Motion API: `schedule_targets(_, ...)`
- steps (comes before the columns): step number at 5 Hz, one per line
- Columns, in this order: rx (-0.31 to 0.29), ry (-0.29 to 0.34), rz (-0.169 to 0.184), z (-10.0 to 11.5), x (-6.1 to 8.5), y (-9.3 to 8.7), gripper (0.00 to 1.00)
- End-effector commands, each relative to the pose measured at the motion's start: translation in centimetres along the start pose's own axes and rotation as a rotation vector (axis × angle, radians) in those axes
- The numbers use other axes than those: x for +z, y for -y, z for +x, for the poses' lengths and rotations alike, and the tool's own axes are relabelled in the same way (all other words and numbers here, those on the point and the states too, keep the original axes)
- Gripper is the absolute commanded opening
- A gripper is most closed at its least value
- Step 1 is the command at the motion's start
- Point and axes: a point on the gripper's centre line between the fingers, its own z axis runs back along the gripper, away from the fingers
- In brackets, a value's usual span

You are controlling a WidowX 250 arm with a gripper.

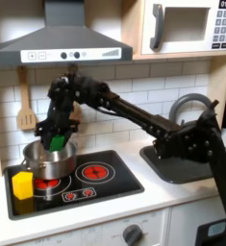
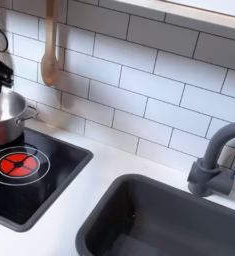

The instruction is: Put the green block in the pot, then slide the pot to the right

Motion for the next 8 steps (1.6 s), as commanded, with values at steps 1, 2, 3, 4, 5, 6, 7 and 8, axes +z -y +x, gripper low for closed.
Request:
schedule_targets(1,-0.009,0.033,0.004,0.61,-0.80,0.30,0.00)
schedule_targets(2,-0.004,0.054,0.005,1.12,-0.76,0.34,0.00)
schedule_targets(3,0.004,0.055,0.008,1.09,-0.64,0.08,0.00)
schedule_targets(4,0.001,0.055,-0.002,0.88,-0.68,0.17,0.00)
schedule_targets(5,-0.020,0.049,-0.024,0.85,-0.83,0.20,1.00)
schedule_targets(6,-0.025,0.051,-0.023,0.76,-0.83,0.53,1.00)
schedule_targets(7,-0.031,0.048,-0.029,0.69,-0.99,0.56,1.00)
schedule_targets(8,-0.043,0.028,-0.033,0.32,-1.55,0.62,1.00)
